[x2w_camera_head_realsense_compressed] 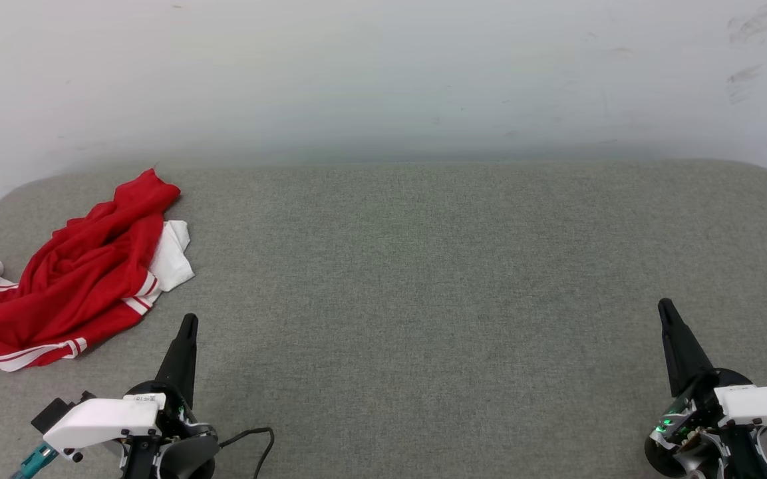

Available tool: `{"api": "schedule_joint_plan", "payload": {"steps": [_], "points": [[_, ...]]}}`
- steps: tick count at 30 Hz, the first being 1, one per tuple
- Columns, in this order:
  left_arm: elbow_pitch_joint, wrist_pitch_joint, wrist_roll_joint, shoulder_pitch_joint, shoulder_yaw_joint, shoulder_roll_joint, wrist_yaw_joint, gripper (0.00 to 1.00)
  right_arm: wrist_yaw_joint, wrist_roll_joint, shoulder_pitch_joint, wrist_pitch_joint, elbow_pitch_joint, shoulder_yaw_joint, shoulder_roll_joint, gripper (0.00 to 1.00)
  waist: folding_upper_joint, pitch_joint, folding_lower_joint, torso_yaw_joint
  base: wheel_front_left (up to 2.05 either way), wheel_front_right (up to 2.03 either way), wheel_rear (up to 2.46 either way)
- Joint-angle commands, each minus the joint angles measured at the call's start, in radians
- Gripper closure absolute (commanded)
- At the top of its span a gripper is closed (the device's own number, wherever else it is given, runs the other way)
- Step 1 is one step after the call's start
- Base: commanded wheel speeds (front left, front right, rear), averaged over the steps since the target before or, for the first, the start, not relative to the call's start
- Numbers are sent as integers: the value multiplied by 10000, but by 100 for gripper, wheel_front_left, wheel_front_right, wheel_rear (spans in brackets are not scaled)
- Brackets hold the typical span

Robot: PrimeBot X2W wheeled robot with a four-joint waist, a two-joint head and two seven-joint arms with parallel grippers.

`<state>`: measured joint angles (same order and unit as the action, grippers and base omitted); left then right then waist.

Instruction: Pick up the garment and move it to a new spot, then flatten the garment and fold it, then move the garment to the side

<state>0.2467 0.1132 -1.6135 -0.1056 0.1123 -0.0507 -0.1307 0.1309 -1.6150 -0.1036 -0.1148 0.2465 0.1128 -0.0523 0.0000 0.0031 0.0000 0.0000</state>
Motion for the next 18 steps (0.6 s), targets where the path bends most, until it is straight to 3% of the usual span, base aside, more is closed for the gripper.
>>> {"api": "schedule_joint_plan", "payload": {"steps": [1, 2, 18], "points": [[-3, 31, 18, -85, 19, 10, -1, 100, -4, 50, -135, -1, 5, -4, 53, 100, 0, 0, 0, 0, 0, 0, 0], [0, 0, 0, 0, 0, 0, 2, 0, 0, 0, 0, 0, 0, 0, 0, 0, 0, 0, 0, 0, 0, 0, 0], [-399, -501, 480, 594, -395, -118, 2, 0, 0, 674, 442, 620, -143, -240, -36, 0, 0, 21, 0, 0, 0, 0, 0]]}}
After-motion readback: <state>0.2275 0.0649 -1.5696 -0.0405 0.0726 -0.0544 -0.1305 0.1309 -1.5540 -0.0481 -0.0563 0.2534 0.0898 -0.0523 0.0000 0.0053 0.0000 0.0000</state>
